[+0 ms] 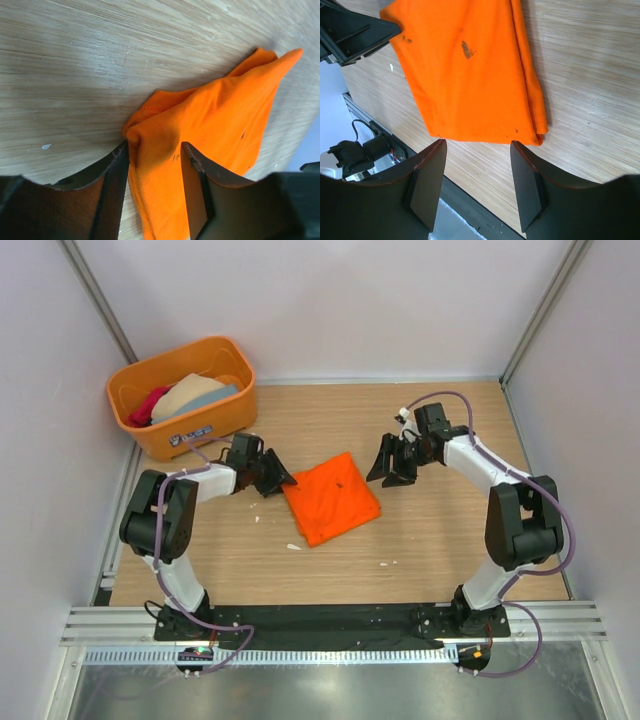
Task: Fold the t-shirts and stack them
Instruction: Neatly place the folded tshirt to the corner
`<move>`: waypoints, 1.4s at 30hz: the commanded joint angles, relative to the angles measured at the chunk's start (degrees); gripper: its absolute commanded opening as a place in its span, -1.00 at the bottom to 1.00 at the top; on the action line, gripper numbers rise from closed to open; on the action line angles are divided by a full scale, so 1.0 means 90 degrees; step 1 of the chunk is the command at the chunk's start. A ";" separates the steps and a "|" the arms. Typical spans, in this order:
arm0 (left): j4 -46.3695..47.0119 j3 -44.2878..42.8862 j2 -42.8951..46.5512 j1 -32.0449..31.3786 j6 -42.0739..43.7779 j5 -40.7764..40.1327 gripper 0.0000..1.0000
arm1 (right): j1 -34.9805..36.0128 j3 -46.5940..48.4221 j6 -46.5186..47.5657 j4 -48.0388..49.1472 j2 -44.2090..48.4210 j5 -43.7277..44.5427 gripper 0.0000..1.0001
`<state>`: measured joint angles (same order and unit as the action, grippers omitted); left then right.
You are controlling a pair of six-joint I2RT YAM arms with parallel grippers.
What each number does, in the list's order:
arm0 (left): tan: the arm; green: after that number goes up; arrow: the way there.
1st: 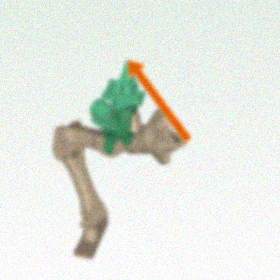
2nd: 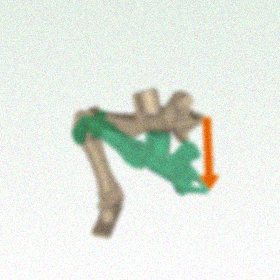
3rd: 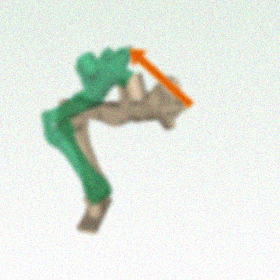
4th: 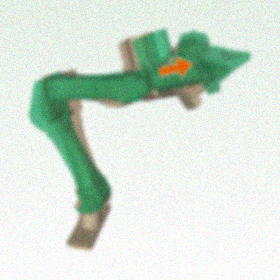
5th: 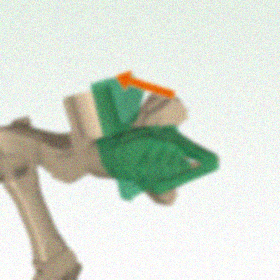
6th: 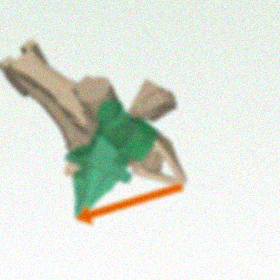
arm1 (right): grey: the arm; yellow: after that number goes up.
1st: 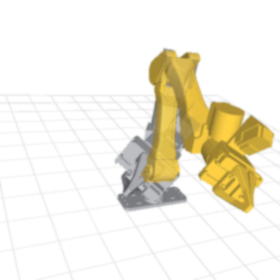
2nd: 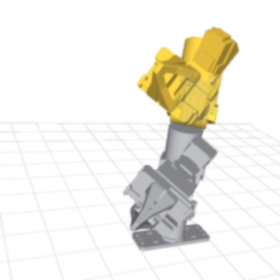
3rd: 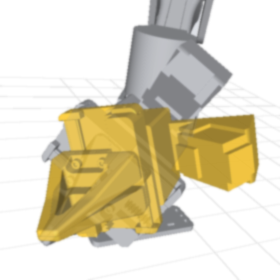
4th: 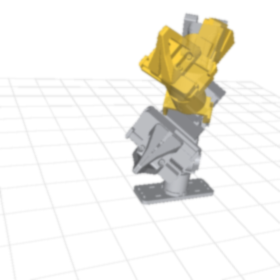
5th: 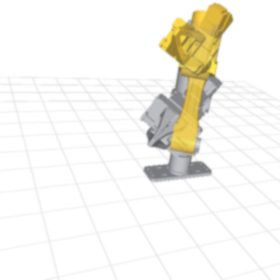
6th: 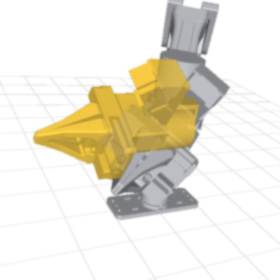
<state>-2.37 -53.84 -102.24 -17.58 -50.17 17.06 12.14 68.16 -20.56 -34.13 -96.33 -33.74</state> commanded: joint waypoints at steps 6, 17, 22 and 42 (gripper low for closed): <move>-0.0390 0.0084 -0.0369 0.0069 -0.0478 -0.0596 -1.00 | -0.0021 0.0151 0.0058 0.0071 0.0372 -0.0177 0.19; -0.2359 0.1743 0.2216 0.1347 -0.1232 -0.1748 -1.00 | 0.0378 -0.0161 -0.0236 -0.0446 0.1143 0.0379 0.20; -0.4388 0.1940 0.3982 0.2584 -0.1310 -0.2830 -1.00 | 0.0838 -0.0132 -0.0138 -0.0651 0.1143 0.0204 0.20; -0.6690 0.0661 0.4231 0.6669 -0.0695 -0.4414 -1.00 | 0.1707 -0.0376 -0.0363 -0.0339 0.1231 -0.0373 0.21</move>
<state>-59.75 -45.45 -63.57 38.89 -58.00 -19.42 26.61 62.63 -23.90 -37.52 -87.00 -36.16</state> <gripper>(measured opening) 0.021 0.603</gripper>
